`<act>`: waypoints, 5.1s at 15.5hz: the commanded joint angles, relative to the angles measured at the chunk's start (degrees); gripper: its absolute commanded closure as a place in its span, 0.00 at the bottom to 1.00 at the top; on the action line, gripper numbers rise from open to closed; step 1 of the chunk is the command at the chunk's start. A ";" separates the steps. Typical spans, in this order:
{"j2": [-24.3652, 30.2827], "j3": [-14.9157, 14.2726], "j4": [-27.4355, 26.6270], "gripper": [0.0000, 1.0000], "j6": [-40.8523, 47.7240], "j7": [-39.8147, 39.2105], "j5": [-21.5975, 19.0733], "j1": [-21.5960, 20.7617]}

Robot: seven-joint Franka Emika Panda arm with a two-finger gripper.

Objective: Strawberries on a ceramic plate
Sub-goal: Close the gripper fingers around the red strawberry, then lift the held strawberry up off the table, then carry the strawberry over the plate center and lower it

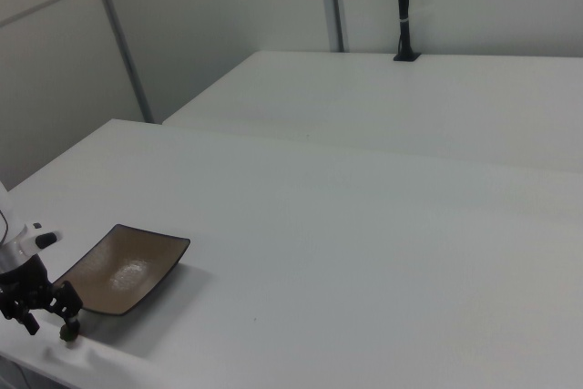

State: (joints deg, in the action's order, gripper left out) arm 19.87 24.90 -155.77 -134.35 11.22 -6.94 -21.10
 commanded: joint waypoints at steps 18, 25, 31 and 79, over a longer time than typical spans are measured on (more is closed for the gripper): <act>-2.30 -0.12 -0.68 0.47 -3.63 -3.22 -0.62 2.73; -2.30 -0.12 -0.59 0.53 -3.81 -3.66 -0.35 2.82; -2.38 -0.12 -0.50 0.90 -3.72 -4.45 -0.26 2.82; -20.13 -14.88 27.63 1.00 11.84 -10.34 -0.09 5.10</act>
State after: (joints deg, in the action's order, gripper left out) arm 1.31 10.24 -127.66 -120.01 1.71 -6.92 -15.94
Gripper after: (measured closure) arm 0.692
